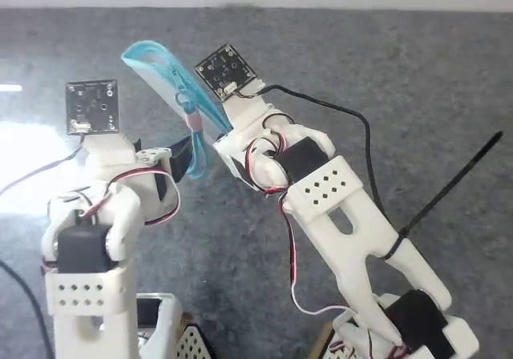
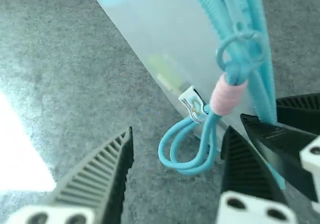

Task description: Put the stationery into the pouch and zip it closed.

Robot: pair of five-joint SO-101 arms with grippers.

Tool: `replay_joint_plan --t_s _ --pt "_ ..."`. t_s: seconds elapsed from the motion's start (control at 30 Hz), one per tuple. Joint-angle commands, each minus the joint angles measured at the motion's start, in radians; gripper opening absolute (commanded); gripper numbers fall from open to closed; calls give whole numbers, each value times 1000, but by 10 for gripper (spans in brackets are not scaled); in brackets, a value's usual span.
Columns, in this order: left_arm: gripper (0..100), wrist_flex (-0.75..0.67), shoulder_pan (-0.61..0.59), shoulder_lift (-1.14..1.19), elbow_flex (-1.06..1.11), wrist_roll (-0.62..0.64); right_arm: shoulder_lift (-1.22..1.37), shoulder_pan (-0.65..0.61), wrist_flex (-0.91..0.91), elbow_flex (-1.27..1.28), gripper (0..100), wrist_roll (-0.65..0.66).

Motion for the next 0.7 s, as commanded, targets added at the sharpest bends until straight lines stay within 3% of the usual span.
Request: replay_joint_plan --t_s 0.0,0.13,0.53,0.67 --pt "320 -61 49 -18 18 14 -4 7 -2 6 8 -14" --pt "323 -86 100 -18 24 34 -4 7 -1 8 8 -11" --pt "322 -212 61 -18 91 40 -142 -30 24 100 8 -8" --pt "250 -233 61 -18 96 35 -205 -31 10 149 8 -8"
